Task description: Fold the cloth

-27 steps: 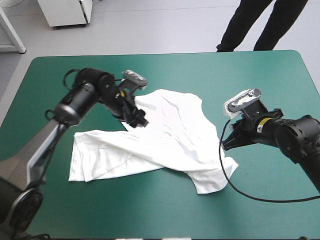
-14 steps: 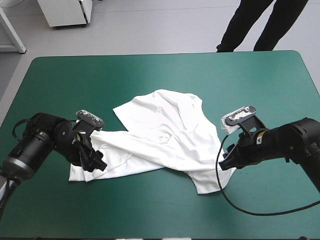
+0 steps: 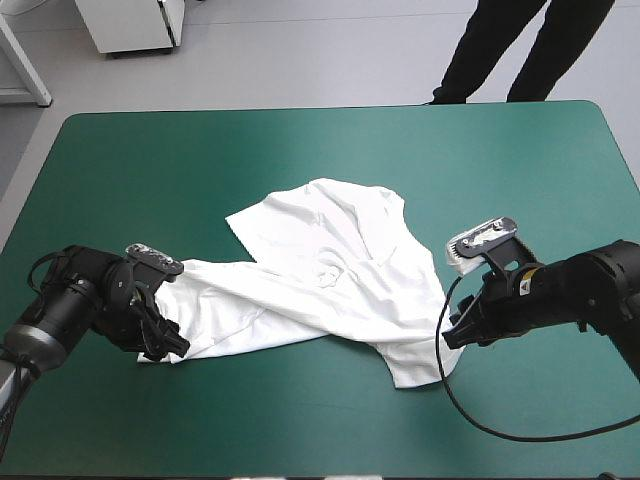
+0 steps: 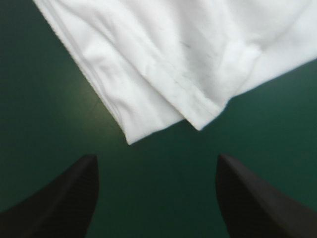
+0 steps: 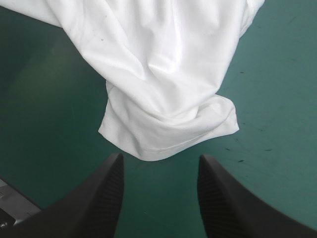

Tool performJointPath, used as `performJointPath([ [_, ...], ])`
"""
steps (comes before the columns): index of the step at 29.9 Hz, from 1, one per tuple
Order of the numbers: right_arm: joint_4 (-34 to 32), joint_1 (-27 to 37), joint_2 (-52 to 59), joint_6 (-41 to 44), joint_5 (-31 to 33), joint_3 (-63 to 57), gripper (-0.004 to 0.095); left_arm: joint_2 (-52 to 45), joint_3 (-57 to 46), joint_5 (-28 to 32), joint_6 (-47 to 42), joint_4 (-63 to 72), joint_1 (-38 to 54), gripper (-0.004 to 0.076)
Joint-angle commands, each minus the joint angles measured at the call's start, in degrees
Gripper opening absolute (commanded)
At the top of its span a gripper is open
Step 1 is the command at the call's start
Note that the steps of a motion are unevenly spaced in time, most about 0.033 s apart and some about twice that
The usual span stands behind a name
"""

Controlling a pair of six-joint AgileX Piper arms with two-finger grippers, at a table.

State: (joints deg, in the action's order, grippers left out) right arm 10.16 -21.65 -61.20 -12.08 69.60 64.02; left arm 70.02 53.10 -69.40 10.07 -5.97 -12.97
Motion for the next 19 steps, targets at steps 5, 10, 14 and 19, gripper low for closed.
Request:
performJointPath([
  [5,0.52,-0.05,1.16,-0.13,-1.83,1.87,0.0449,-0.91,1.00,3.08,-0.36,1.28,4.86,0.0438],
  [10,0.52,-0.05,1.16,-0.13,-1.93,1.87,0.0449,-0.53,-0.84,4.05,-0.36,2.25,7.84,0.0438],
  [14,0.52,-0.05,1.16,-0.13,-1.93,1.87,0.0449,0.79,-4.77,5.68,-0.55,2.25,8.57,0.0438],
  [19,0.64,-0.05,1.16,-0.13,-1.55,1.87,0.0449,3.57,-6.90,8.60,-0.03,5.22,11.41,0.0438],
])
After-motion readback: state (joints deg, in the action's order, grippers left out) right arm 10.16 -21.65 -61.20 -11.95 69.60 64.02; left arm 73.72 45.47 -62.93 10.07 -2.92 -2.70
